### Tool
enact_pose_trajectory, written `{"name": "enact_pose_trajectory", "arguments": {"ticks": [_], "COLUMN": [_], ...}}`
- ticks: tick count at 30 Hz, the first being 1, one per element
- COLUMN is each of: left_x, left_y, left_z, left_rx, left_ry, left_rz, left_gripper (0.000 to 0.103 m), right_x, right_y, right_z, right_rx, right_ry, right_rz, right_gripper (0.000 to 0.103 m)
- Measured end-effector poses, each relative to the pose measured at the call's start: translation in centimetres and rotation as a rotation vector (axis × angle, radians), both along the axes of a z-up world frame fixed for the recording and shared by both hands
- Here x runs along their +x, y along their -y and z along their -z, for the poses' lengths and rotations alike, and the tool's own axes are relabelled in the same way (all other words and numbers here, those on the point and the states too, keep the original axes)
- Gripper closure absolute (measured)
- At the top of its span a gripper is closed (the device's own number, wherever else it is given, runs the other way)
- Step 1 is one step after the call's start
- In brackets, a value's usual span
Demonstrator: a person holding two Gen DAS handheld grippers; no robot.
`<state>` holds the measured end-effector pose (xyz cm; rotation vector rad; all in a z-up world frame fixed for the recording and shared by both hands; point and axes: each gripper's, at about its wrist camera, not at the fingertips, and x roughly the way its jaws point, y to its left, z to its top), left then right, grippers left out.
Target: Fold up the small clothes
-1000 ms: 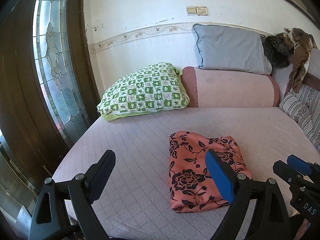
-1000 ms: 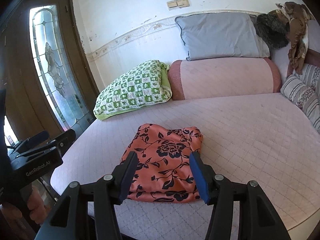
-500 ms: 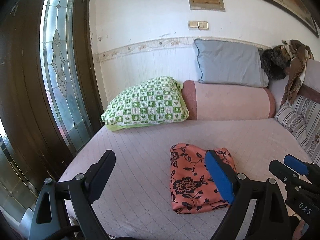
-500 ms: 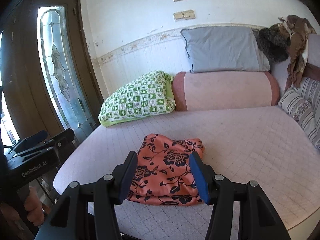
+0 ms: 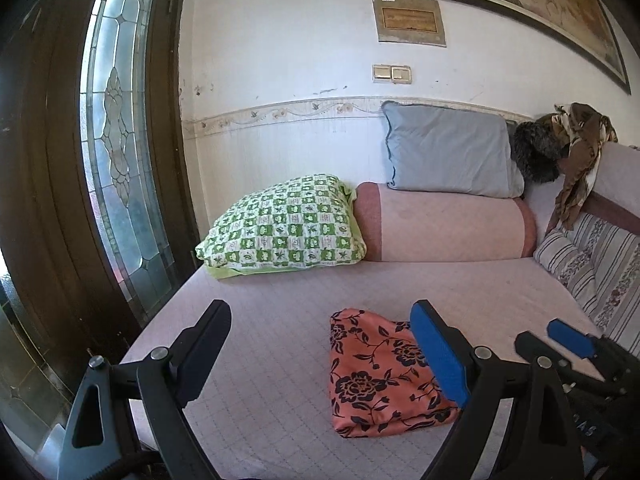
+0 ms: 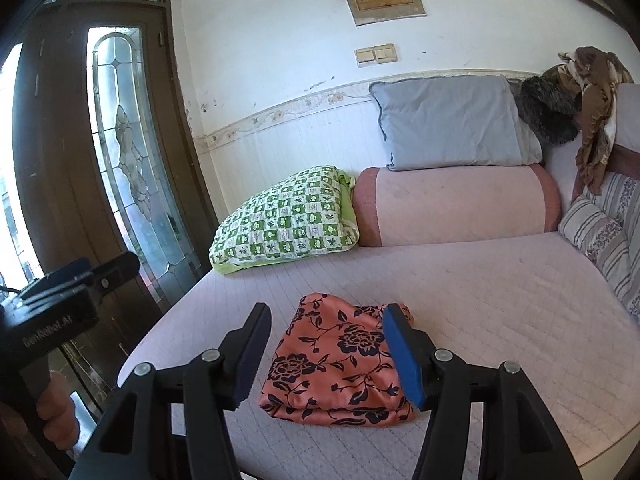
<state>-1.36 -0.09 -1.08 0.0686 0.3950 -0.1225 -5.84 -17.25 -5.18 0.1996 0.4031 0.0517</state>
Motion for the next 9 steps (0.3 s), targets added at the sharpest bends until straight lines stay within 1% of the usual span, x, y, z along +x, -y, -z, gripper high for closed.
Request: {"name": "enact_pose_trajectory", "arguments": {"ticks": [4,6,9], "left_x": [0.9,1.5,3.8], "left_y": [0.0,0.1,0.4], "left_z": [0.1,0.5,1.7], "left_rx": [-0.034,-0.052,-0.052], "left_ry": [-0.008,-0.011,-0.051], "left_rz": [0.023,0.038,0.025], "left_gripper": [0.012,0.010,0.010], "right_x": [0.9,1.6,3.0], "right_y": [0.0,0.2,0.9], "right_z": [0.4,0.8,1.6], "right_rx": [0.004,0.013,0.023], "right_ry": [-0.015,-0.026,-0.050], "right_rz": [-0.006,-0.010,-0.002], "right_gripper": [0.041,0.041,0.040]}}
